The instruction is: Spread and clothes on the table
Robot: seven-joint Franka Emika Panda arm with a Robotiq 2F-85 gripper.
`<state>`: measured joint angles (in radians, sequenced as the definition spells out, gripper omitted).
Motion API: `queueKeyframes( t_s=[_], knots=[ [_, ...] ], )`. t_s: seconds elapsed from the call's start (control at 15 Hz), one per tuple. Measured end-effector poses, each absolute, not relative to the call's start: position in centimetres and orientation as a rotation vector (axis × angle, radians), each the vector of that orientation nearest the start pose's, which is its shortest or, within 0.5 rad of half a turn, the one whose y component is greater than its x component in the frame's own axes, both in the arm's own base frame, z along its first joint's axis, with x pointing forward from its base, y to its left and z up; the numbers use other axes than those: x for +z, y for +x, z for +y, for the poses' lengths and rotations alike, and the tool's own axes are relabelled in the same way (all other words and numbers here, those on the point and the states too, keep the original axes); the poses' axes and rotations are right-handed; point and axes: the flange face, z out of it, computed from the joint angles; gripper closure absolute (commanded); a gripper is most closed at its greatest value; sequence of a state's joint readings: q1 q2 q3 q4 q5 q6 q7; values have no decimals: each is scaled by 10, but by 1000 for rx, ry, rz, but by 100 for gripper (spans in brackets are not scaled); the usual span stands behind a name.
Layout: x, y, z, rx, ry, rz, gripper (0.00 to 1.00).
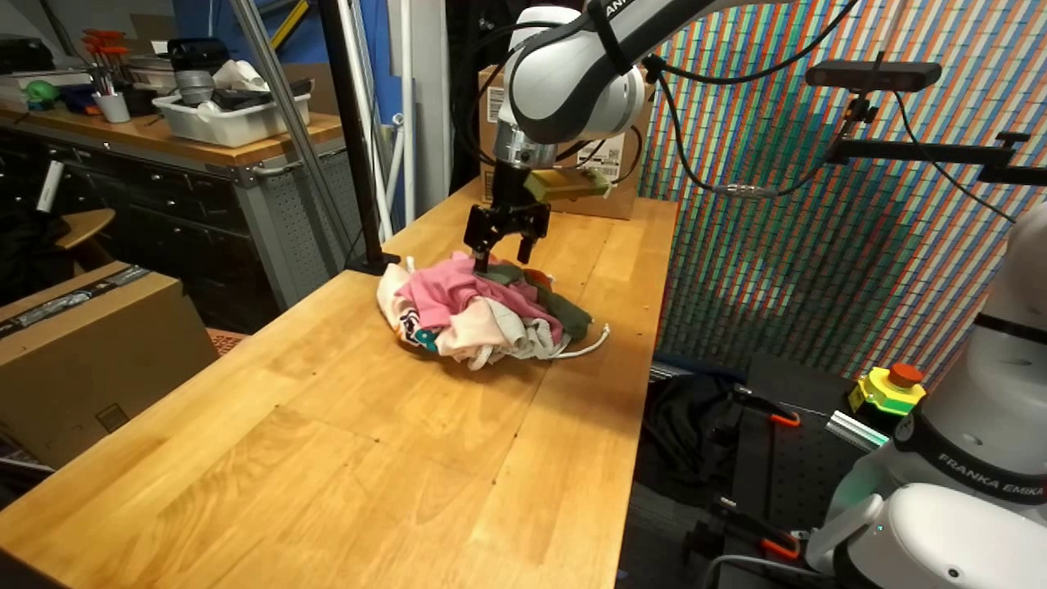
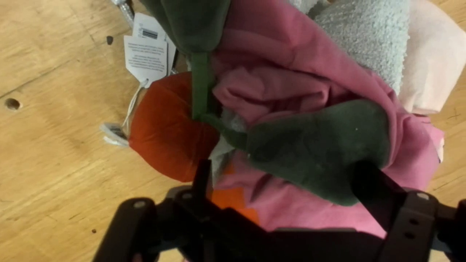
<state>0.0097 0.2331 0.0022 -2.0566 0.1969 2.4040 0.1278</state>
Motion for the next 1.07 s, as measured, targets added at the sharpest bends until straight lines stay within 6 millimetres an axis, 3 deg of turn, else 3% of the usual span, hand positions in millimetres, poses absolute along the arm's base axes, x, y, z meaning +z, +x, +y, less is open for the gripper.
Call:
queueKeyframes(
  t_s=[0.13, 0.2, 0.33, 0.8, 1.07],
  knots=[
    [330, 596, 10, -137, -2949, 396, 2],
    [328, 597, 11, -129, -2944, 401, 26],
    [324, 598, 11, -120, -2941, 405, 30],
    [327, 600, 12, -98, -2938, 413, 85],
    [330, 600, 13, -84, -2943, 410, 95]
  ],
)
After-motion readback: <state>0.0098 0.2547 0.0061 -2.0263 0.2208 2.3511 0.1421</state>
